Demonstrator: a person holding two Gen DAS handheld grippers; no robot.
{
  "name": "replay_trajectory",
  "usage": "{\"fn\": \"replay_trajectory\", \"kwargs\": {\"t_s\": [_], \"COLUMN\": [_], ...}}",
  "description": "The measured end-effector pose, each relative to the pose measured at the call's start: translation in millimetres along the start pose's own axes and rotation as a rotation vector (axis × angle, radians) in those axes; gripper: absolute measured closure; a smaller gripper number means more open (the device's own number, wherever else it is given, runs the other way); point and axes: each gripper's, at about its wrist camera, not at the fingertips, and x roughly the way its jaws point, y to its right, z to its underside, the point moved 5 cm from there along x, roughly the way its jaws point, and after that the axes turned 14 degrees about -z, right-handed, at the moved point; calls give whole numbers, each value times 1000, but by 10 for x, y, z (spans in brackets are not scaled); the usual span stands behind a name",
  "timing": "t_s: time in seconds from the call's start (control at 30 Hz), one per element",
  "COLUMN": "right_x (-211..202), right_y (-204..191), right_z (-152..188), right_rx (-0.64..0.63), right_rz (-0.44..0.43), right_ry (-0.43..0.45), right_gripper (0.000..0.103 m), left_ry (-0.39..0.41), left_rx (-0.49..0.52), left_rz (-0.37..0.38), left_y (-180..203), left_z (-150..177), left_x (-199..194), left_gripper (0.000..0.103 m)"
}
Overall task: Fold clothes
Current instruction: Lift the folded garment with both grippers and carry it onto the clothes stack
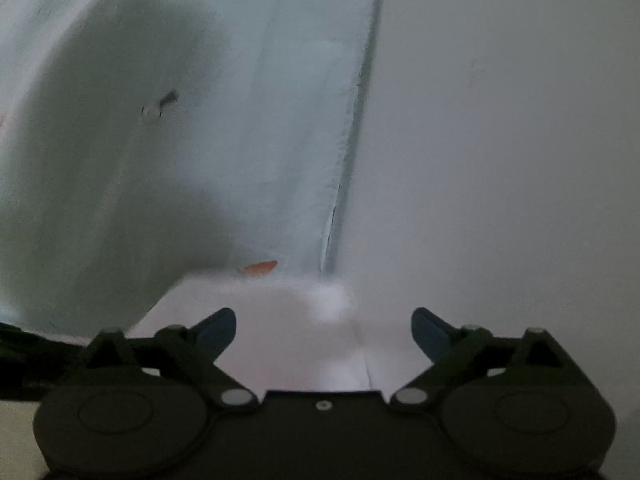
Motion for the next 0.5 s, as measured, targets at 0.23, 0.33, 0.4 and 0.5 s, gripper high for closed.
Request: {"fn": "replay_trajectory", "kwargs": {"t_s": [0.23,0.33,0.4,0.5], "right_x": [382,176,15,-169], "right_y": [-184,-265,-290,-330], "right_z": [722,793,859,950], "right_rx": [160,187,219,259], "right_rz": [-59,-27,-19,-21], "right_ry": [-110,-86,-78,-82], "right_gripper": [8,8,8,3], "left_ry": [5,7,23,48], "left_rx": [37,32,57,94], "left_rz": [-2,2,-3,-10], "left_y": [-127,-151,-148,-143], "left_z": [144,201,245,311], "left_x": [171,126,21,-136], "left_gripper": [28,27,26,21]}}
